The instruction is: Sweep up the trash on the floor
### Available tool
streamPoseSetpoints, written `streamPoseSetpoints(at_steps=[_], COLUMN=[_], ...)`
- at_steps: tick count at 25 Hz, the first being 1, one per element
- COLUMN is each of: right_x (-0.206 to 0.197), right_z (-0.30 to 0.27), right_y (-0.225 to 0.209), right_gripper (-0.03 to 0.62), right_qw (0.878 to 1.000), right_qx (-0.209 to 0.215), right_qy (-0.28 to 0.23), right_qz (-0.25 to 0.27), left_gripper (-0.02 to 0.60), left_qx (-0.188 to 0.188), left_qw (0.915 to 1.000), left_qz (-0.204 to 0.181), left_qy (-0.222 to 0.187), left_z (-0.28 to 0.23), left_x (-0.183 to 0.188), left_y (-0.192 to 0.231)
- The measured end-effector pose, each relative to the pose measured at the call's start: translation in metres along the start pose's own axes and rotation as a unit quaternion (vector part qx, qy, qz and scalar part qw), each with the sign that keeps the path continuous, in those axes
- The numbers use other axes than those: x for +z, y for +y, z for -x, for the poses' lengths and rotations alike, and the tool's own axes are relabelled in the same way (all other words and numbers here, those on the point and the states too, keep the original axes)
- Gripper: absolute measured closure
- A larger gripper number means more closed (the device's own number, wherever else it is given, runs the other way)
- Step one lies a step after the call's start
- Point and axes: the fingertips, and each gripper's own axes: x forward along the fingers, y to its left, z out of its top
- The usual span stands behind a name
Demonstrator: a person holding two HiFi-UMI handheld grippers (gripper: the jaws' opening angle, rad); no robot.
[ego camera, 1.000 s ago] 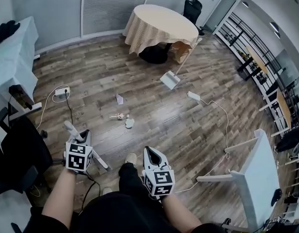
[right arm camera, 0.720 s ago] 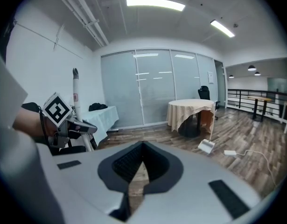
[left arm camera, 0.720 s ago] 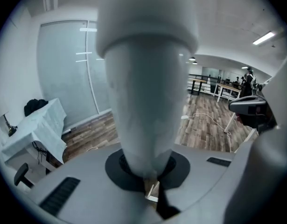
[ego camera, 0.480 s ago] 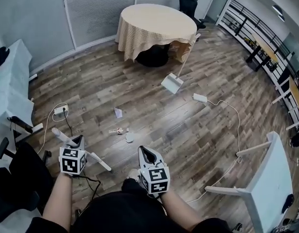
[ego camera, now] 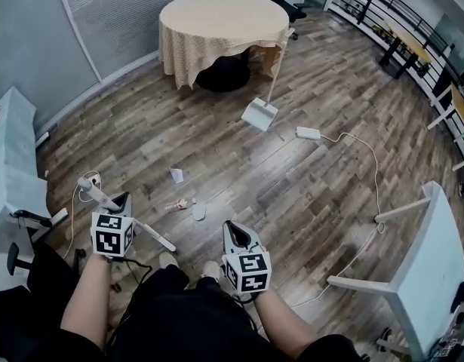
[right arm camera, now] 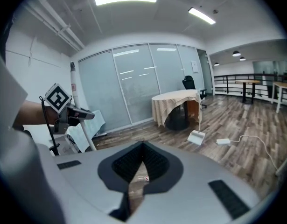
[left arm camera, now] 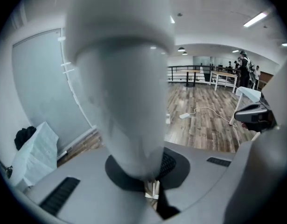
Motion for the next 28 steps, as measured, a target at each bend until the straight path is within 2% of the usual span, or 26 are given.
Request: streamPoseSetpoints(at_steps=[3, 7, 12, 16, 23, 28], right_x=[-0.007, -0.003, 0.026, 0.048, 0.069, 0.064], right_z=[-0.004, -0.017, -0.049, -0.073, -0.106, -0.101], right_y=[-0.001, -0.005, -0.012, -0.015, -0.036, -0.047], right_gripper=[0.582, 0.582, 0.582, 0.582, 0.582, 0.582], right_qw=[1.000, 1.000, 0.997, 0.993, 0.976, 0.955], right_qx=[-0.003, -0.020, -0.070, -0.114, -0.212, -0.283], right_qy=[0.014, 0.018, 0.007, -0.002, 0.017, 0.037], right_qz=[-0.010, -0.013, -0.011, -0.029, -0.043, -0.075], left_gripper=[0.588, 0.588, 0.588, 0.588, 0.588, 0.588], left_qx=[-0.009, -0.031, -0.063, -0.087, -0.088, -0.053], left_qw=[0.9995, 0.9985, 0.9971, 0.9953, 0.9952, 0.9954], left_qz=[-0.025, -0.029, -0.022, -0.019, 0.015, 0.072], left_qy=[-0.018, -0.034, -0.038, -0.040, -0.039, -0.034], left_z=[-0.020, -0.052, -0.111, -0.165, -0.257, -0.322], left_x=[0.029, 0.055, 0.076, 0.095, 0.130, 0.151], left_y=[-0.005, 0.001, 0.029, 0.053, 0.110, 0.156])
